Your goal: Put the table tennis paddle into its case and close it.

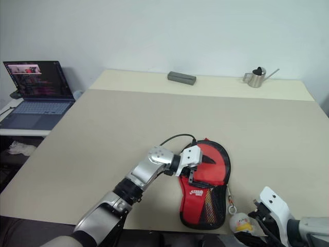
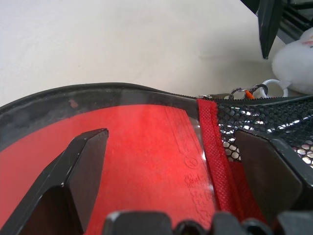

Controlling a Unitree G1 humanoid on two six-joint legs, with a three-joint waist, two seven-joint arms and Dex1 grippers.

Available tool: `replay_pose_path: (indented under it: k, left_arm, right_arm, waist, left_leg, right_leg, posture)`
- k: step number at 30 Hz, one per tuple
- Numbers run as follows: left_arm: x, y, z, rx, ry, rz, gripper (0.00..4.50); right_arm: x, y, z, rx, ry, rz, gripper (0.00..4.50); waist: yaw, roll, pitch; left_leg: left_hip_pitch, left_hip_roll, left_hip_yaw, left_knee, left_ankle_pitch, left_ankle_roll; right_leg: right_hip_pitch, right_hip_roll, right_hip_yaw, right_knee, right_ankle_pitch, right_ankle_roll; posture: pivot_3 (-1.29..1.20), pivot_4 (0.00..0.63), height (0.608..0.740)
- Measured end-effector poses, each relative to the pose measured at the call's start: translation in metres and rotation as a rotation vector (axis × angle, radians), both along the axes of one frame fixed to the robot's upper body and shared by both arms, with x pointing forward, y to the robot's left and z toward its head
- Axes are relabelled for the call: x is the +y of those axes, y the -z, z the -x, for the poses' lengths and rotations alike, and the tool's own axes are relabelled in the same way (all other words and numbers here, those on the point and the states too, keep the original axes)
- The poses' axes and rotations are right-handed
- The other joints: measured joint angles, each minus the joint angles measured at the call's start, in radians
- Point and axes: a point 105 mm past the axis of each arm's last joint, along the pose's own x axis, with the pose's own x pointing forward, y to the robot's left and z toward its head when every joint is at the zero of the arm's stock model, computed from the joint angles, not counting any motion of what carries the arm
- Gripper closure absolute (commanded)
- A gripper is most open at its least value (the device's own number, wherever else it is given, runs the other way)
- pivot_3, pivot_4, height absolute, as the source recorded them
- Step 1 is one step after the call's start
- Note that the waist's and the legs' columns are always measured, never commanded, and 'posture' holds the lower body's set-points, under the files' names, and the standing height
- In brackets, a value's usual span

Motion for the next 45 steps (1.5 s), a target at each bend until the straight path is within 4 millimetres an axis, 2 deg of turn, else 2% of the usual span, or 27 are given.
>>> replay_pose_path:
  k: [5, 6, 8, 17, 20, 22, 24, 27, 30, 33, 37, 45]
  left_arm:
    - [0.001, 0.0, 0.0, -0.001, -0.002, -0.001, 0.0]
    - [0.001, 0.0, 0.0, 0.0, -0.002, -0.002, 0.0]
    - [0.001, 0.0, 0.0, 0.001, -0.003, -0.002, 0.0]
    - [0.002, 0.001, 0.0, 0.006, -0.009, -0.006, 0.0]
    - [0.003, 0.001, 0.0, 0.006, -0.01, -0.007, 0.0]
    - [0.004, 0.001, -0.001, 0.006, -0.014, -0.01, 0.0]
    - [0.005, 0.002, -0.001, 0.005, -0.017, -0.01, 0.0]
    - [0.006, 0.002, 0.0, 0.004, -0.016, -0.01, 0.0]
    - [0.006, 0.002, 0.001, 0.002, -0.014, -0.01, 0.0]
    - [0.006, 0.002, 0.001, 0.003, -0.01, -0.012, 0.0]
    - [0.006, 0.002, 0.002, 0.004, -0.009, -0.014, 0.0]
    - [0.007, 0.003, 0.001, 0.017, -0.009, -0.024, 0.0]
  right_arm:
    - [-0.001, 0.002, -0.006, -0.016, 0.015, 0.009, 0.02]
    - [-0.001, 0.002, -0.008, -0.022, 0.021, 0.008, 0.3]
    - [-0.001, 0.003, -0.007, -0.018, 0.021, 0.007, 0.55]
    - [0.002, 0.004, -0.004, -0.028, -0.076, 0.079, 3.34]
    - [0.004, 0.004, -0.005, -0.044, -0.097, 0.092, 3.98]
    - [0.005, 0.003, -0.005, -0.047, -0.106, 0.087, 4.25]
    - [0.006, 0.0, -0.007, -0.054, -0.116, 0.075, 4.33]
    - [0.003, -0.016, -0.023, -0.114, -0.121, 0.063, 4.33]
    - [-0.015, -0.042, -0.048, -0.199, -0.102, 0.109, 4.33]
    - [-0.031, -0.056, -0.062, -0.231, -0.092, 0.153, 4.33]
    - [-0.038, -0.064, -0.074, -0.254, -0.108, 0.167, 4.33]
    - [-0.029, -0.067, -0.086, -0.291, -0.224, 0.179, 4.34]
  waist:
    - [0.0, 0.0, 0.0]
    - [0.0, 0.0, 0.0]
    - [0.0, 0.0, 0.0]
    - [0.0, 0.0, -0.001]
    - [-0.001, -0.001, -0.001]
    - [-0.001, -0.002, -0.002]
    - [-0.002, -0.002, -0.001]
    - [-0.003, -0.001, -0.002]
    - [-0.002, -0.001, -0.002]
    - [0.0, -0.001, -0.002]
    - [0.0, -0.001, -0.002]
    - [-0.001, 0.0, -0.002]
  left_leg:
    - [0.0, 0.0, 0.0, 0.0, 0.0, 0.0]
    - [0.0, 0.0, 0.0, 0.0, 0.0, 0.0]
    - [0.0, 0.0, 0.0, 0.0, 0.0, 0.0]
    - [0.001, 0.0, 0.0, 0.0, 0.0, 0.0]
    - [0.001, 0.0, 0.0, 0.0, 0.0, 0.0]
    - [0.001, 0.0, 0.0, 0.0, 0.0, 0.0]
    - [0.002, 0.001, 0.0, 0.0, 0.0, 0.0]
    - [0.004, 0.0, 0.001, 0.0, 0.0, 0.0]
    - [0.004, 0.0, 0.001, 0.0, 0.0, 0.0]
    - [0.004, 0.0, 0.001, -0.001, 0.0, 0.0]
    - [0.004, 0.0, 0.001, -0.001, 0.0, 0.0]
    - [0.004, 0.001, 0.001, -0.001, 0.0, 0.0]
  right_leg:
    - [0.0, 0.0, 0.0, 0.0, 0.0, 0.0]
    - [0.0, 0.0, 0.0, 0.0, 0.0, 0.0]
    - [0.0, 0.0, 0.0, 0.0, 0.0, 0.0]
    - [0.0, 0.0, 0.0, 0.0, 0.0, 0.0]
    - [0.001, 0.0, 0.0, 0.0, 0.0, 0.0]
    - [0.001, 0.0, 0.0, 0.001, 0.0, 0.0]
    - [0.001, 0.0, 0.0, 0.001, 0.0, 0.0]
    - [0.003, 0.0, 0.001, 0.001, 0.0, 0.0]
    - [0.003, 0.0, 0.001, 0.001, 0.0, 0.0]
    - [0.003, 0.0, 0.0, 0.0, 0.002, -0.004]
    - [0.002, 0.0, 0.001, 0.0, 0.002, -0.004]
    - [0.002, 0.0, 0.001, 0.0, 0.002, -0.004]
  posture:
    - [0.0, 0.15, 0.74]
    - [0.0, 0.15, 0.74]
    - [0.0, 0.15, 0.74]
    - [0.0, 0.15, 0.74]
    - [0.0, 0.15, 0.74]
    - [0.0, 0.15, 0.74]
    - [0.0, 0.15, 0.74]
    - [0.0, 0.15, 0.74]
    - [0.0, 0.15, 0.74]
    - [0.0, 0.15, 0.74]
    - [0.0, 0.15, 0.74]
    - [0.0, 0.15, 0.74]
